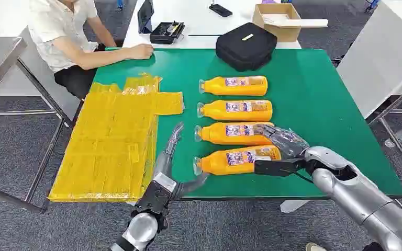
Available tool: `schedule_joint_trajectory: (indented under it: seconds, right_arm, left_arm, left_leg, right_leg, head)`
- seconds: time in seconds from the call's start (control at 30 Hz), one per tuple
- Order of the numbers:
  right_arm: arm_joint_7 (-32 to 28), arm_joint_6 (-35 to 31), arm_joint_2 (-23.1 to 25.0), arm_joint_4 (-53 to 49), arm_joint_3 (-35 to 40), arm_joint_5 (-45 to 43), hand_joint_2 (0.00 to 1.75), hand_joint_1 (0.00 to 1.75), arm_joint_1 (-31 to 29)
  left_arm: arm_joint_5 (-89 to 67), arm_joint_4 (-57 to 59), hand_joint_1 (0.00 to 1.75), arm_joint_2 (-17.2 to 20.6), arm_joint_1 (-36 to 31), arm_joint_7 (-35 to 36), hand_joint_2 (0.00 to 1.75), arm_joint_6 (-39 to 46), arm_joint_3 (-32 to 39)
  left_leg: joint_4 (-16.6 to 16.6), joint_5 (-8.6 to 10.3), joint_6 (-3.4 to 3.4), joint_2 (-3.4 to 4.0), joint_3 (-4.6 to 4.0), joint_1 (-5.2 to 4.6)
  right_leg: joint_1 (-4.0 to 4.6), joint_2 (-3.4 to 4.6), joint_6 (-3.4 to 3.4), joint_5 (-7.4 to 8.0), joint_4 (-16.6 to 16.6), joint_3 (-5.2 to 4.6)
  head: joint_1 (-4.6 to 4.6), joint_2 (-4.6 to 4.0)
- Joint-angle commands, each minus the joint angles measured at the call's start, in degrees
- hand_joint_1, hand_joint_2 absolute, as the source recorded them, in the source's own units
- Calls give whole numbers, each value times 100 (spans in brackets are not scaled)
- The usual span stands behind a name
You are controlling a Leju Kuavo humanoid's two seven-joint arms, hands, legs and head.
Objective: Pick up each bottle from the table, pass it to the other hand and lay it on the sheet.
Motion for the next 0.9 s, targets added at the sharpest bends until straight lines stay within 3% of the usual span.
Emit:
schedule_joint_trajectory:
  seconds: [0.03, 0.6, 0.9]
  right_arm:
    - [-173, -336, 643, 202, -138, -54, 175, 0, 645]
    - [-376, -228, 695, 214, -234, -144, 175, 0, 789]
    - [-196, -473, 779, 367, -342, 301, 175, 0, 720]
  left_arm:
    - [77, 390, 0, -76, -251, -21, 175, 10, -177]
    - [101, 443, 0, -78, -278, -31, 175, -48, -296]
    - [93, 391, 0, -39, -277, -16, 175, -27, -320]
  left_leg:
    - [-9, 6, -24, 5, 11, 30]
    - [0, 3, -18, 8, 1, 19]
    - [0, 2, -9, 6, 1, 8]
  right_leg:
    - [32, 0, -34, 15, -27, 20]
    - [20, 1, -27, 9, -9, 3]
    - [9, 2, -14, 5, -4, 0]
  head:
    - [2, 0]
    - [0, 0]
    - [0, 2]
